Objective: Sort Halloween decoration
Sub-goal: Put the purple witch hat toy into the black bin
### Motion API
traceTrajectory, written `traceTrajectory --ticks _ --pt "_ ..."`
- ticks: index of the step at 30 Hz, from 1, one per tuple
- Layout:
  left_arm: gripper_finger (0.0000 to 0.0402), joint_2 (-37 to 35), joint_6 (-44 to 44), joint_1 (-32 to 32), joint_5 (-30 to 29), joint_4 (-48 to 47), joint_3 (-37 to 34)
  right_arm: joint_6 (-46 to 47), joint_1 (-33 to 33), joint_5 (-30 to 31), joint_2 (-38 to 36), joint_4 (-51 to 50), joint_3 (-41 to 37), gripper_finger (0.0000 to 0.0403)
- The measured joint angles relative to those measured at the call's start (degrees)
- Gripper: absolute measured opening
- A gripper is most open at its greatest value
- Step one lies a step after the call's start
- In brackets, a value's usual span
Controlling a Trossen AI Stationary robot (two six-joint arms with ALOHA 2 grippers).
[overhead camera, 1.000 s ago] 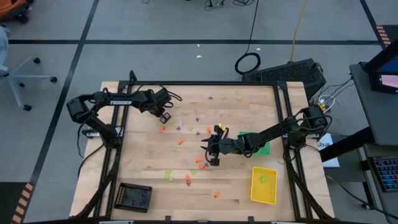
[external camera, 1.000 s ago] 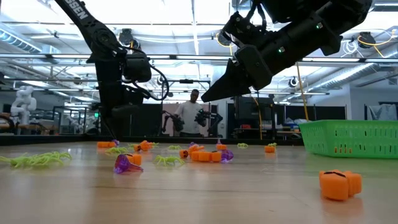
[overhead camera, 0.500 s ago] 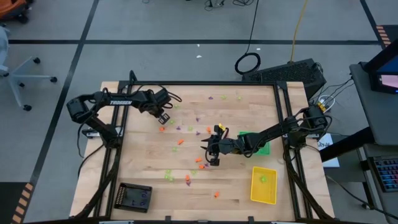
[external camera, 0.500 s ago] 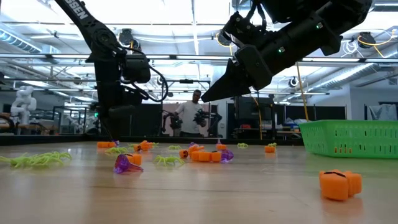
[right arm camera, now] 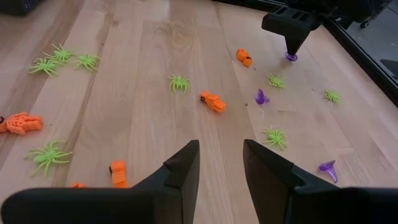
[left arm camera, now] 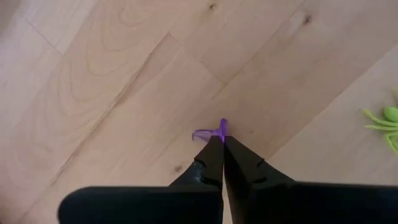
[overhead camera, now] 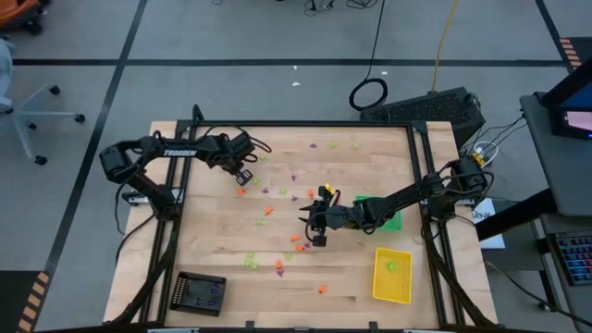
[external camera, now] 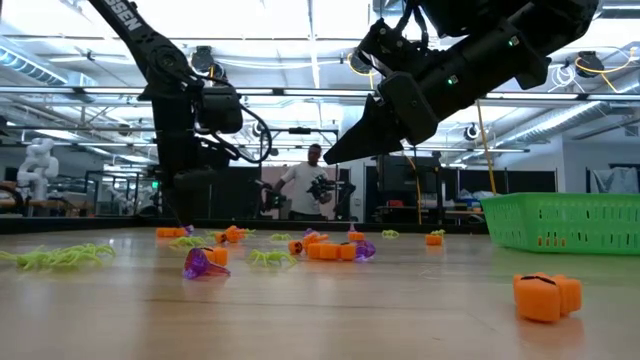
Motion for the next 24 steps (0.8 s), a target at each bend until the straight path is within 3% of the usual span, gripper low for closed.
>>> traceTrajectory --ticks 11,24 --pt "0.0000 -4.41 -0.48 -3.24 -0.90 -0.51 -0.04 0.04 0.00 -0.01 0.00 -0.35 0.00 0.0110" --pt "0.0000 -24.51 -2.12 -12.11 3.93 -1.99 -0.07 1.45 0.09 -0.01 0.00 -0.49 0.00 0.0110"
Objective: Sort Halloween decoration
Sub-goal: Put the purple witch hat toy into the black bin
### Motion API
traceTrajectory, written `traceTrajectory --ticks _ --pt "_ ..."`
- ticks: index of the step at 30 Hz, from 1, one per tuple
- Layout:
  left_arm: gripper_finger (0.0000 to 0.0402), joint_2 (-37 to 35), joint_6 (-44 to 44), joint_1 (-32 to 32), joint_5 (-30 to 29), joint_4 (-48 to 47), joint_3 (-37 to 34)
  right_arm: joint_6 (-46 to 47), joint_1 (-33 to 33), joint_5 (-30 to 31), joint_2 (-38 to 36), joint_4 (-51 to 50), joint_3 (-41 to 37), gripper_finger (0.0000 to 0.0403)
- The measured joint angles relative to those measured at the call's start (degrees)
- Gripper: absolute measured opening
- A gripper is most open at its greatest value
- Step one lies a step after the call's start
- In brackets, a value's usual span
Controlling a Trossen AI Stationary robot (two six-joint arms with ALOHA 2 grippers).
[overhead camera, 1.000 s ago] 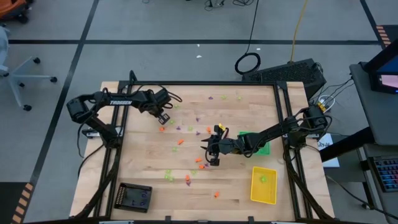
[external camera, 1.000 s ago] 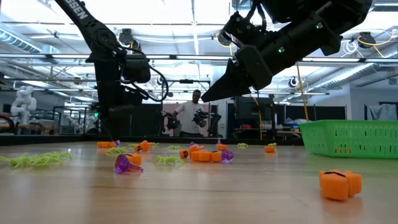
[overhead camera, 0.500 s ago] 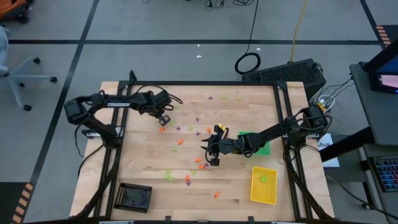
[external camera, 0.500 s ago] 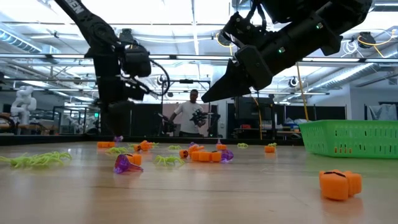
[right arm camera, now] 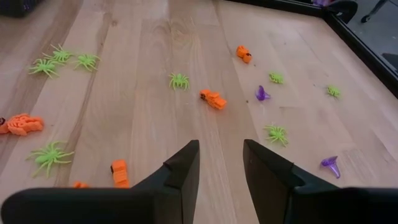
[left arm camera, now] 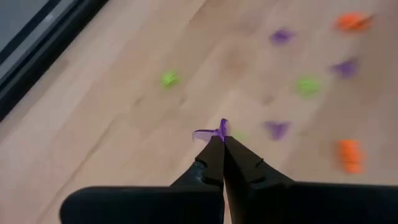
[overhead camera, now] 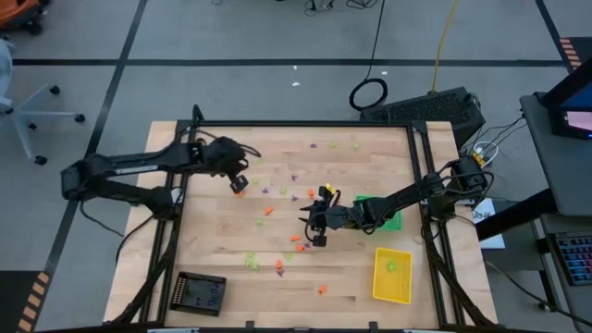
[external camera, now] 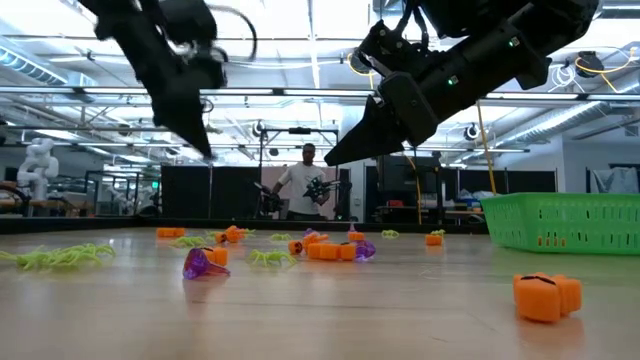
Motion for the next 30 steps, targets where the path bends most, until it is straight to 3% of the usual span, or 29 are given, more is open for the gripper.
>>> traceTrajectory --ticks 7,15,22,30 --pt "0.0000 -10.99 -4.12 -9.38 0.62 1.60 -2.04 1.72 0.17 0.00 0.00 0.05 0.00 0.0110" --pt "0.0000 -20.65 -8.00 -20.20 0.34 14.73 -11.03 1.88 1.81 -0.02 0.00 2.23 0.00 0.0110" --pt "0.0000 -22.31 -8.00 -28.83 -0.20 29.65 -17.08 3.38 3.93 -0.02 0.00 6.68 0.02 0.0110" --pt "0.0000 -22.14 -4.08 -38.25 -5.26 39.67 -21.30 7.68 7.09 -0.02 0.01 9.30 0.02 0.0110"
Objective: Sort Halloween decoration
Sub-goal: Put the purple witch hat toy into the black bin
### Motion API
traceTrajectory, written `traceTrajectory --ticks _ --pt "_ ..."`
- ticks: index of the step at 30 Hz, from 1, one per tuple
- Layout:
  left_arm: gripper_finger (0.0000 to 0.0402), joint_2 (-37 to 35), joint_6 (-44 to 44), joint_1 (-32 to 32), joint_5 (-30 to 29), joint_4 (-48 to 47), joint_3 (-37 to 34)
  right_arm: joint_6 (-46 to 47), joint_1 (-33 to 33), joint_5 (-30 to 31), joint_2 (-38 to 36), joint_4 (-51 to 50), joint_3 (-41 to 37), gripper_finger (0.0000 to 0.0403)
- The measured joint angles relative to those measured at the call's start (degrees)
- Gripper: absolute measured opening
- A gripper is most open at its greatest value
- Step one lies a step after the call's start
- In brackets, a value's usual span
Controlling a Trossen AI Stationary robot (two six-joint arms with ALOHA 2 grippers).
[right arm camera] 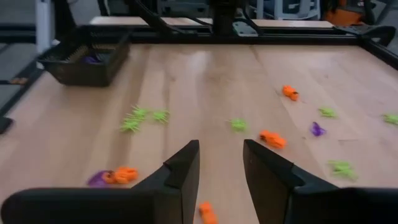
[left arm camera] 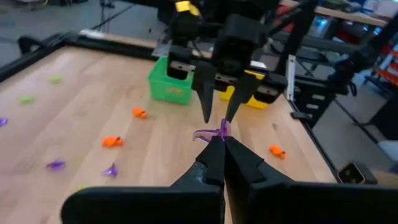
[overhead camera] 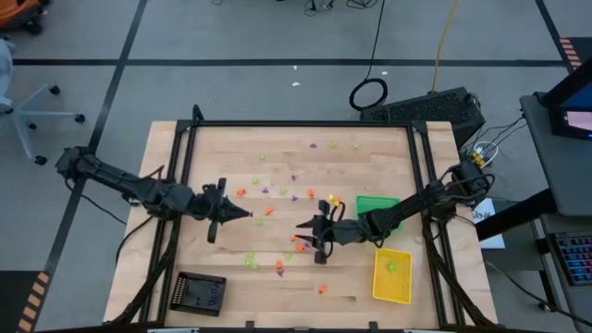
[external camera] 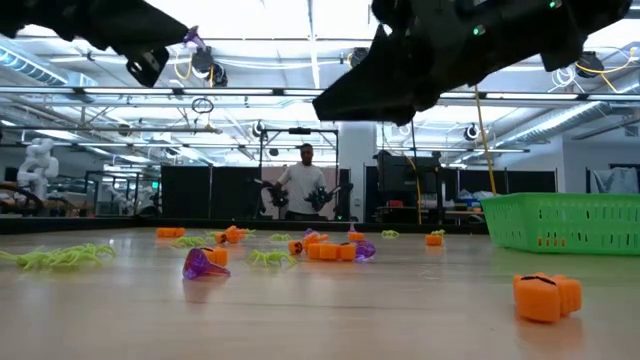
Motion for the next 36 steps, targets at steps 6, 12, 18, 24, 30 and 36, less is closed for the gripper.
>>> traceTrajectory --ticks 6,12,18,24,30,36 --pt "0.0000 0.62 3.26 -5.29 -4.36 4.28 -1.68 0.91 1.94 0.02 0.01 1.89 0.00 0.0110" --pt "0.0000 1.75 6.06 -8.23 -5.53 10.18 -3.90 0.84 1.96 0.06 0.01 1.97 0.00 0.0110" --pt "0.0000 4.58 8.85 -10.09 -7.11 10.49 -3.90 0.65 1.98 0.17 0.01 1.99 0.00 0.0110" --pt "0.0000 5.98 22.44 -10.47 -6.46 10.61 -3.90 1.71 2.13 0.39 0.01 2.04 0.00 0.0110" --pt "0.0000 6.00 38.95 -10.51 -4.66 10.50 -3.90 1.77 3.40 0.45 2.37 5.39 0.00 0.0110" --pt "0.0000 6.00 61.16 -10.51 -4.63 10.28 -3.90 2.98 3.51 0.19 5.78 8.96 0.00 0.0110"
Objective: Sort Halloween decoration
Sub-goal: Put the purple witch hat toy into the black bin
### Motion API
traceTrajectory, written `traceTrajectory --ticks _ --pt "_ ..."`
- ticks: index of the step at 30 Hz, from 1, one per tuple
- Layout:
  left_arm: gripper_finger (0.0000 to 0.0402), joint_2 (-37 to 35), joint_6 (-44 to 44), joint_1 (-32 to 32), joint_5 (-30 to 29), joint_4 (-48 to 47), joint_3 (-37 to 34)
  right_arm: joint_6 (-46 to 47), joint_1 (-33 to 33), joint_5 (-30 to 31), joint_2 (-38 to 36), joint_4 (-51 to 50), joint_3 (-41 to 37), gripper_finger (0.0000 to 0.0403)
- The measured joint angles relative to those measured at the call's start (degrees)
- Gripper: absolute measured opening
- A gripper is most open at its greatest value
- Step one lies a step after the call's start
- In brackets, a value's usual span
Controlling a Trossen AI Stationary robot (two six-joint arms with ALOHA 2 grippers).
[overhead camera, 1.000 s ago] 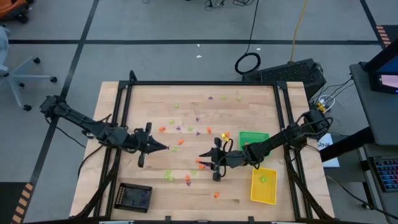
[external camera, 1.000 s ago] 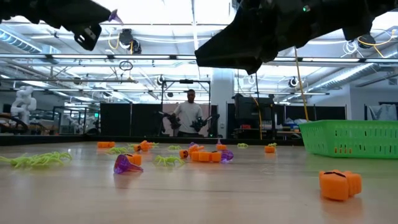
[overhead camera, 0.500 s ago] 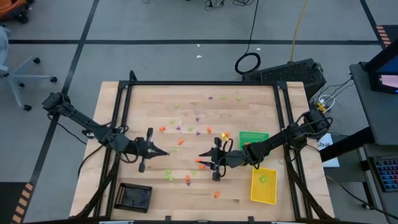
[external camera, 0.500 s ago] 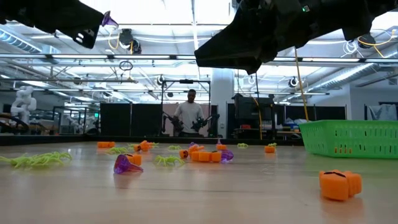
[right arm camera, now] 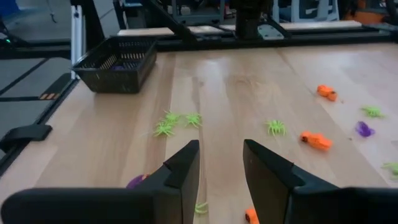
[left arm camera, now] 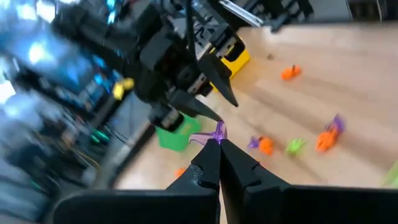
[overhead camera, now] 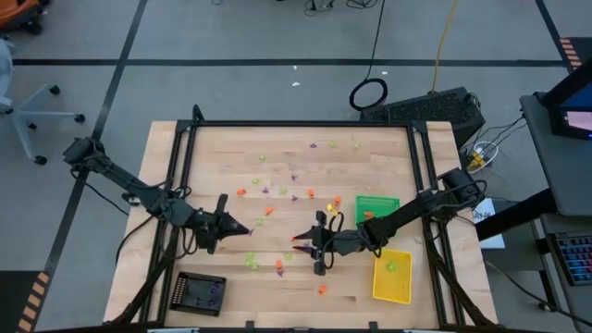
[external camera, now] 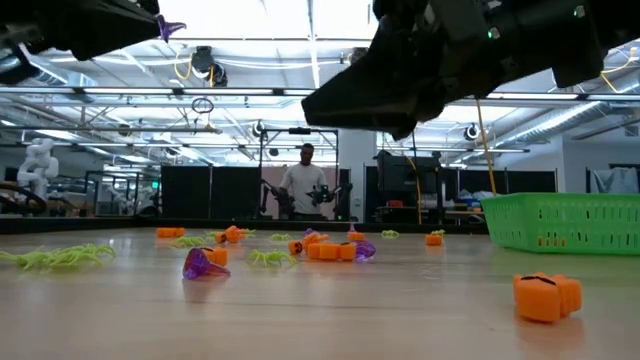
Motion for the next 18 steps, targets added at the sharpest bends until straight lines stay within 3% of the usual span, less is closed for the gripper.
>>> traceTrajectory --ticks 4,18 --pt "0.0000 0.00 7.67 0.04 0.00 -0.03 0.00 0.65 -0.02 0.02 0.15 0.80 0.00 0.0110" --pt "0.0000 0.00 7.91 0.04 -4.76 -2.15 0.00 -0.86 0.00 -0.03 0.13 5.02 0.00 0.0110"
